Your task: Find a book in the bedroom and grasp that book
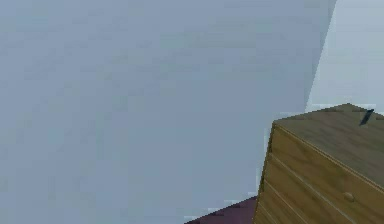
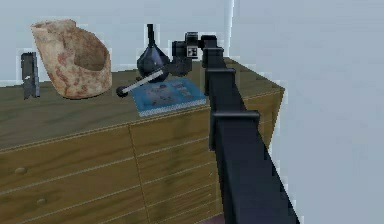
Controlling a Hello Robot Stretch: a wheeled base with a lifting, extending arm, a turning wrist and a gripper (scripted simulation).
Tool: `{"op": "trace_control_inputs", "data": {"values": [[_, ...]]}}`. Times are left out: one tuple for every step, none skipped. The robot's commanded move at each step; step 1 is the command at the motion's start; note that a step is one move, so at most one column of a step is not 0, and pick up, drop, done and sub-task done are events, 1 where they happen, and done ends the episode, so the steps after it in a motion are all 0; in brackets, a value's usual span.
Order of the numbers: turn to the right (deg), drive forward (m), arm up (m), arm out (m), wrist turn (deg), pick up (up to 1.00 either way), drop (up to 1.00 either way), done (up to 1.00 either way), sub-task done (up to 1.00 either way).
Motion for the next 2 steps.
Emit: {"op": "trace_control_inputs", "data": {"values": [[0.0,0.0,-0.12,0.0,0.0,0.0,0.0,0.0,0.0],[0.0,0.0,0.0,0.0,0.0,1.0,0.0,0.0,0.0]]}}
